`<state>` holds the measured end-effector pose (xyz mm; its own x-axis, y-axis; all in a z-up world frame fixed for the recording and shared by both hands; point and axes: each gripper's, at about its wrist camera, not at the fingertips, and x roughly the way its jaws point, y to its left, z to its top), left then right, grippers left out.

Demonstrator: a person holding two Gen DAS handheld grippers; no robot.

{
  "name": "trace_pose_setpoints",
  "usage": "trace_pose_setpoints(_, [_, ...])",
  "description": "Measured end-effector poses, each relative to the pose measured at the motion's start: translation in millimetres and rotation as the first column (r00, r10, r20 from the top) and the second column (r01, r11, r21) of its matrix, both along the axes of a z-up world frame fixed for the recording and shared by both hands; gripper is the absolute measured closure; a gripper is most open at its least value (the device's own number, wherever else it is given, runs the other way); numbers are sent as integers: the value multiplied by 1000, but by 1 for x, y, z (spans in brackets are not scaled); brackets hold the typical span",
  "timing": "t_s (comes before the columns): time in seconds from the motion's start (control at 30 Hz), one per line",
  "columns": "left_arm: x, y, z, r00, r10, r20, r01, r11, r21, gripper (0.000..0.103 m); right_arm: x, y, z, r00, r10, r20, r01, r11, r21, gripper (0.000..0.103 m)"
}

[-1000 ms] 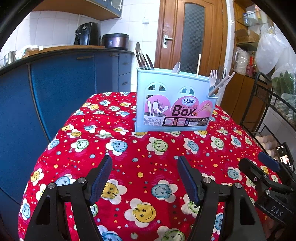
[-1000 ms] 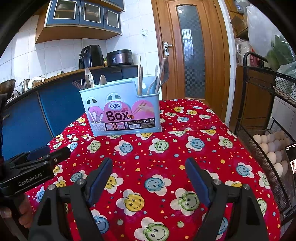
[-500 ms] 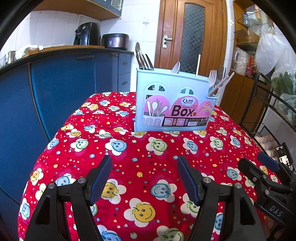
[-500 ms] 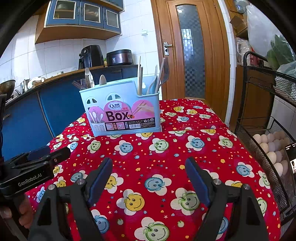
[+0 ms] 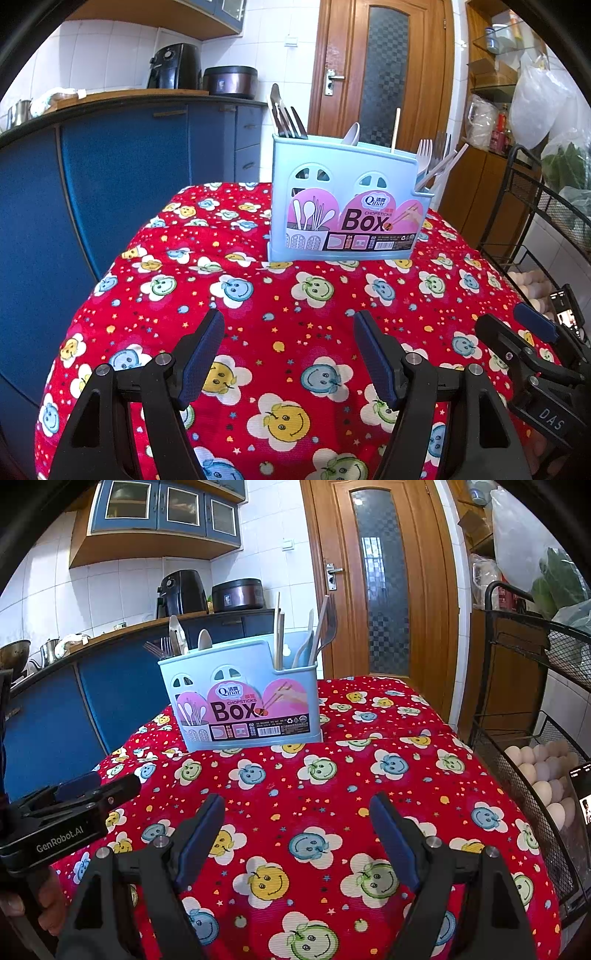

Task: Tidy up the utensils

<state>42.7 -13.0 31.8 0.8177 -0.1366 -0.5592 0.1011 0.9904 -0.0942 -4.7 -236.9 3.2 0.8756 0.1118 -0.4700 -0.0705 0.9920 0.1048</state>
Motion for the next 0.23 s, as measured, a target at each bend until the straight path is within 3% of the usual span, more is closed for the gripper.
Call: trace_pose_setpoints(0.23, [0, 0, 0, 1000, 1, 1, -1, 1000, 1, 29, 0, -1, 0, 1000, -1, -1, 1, 1000, 1, 21])
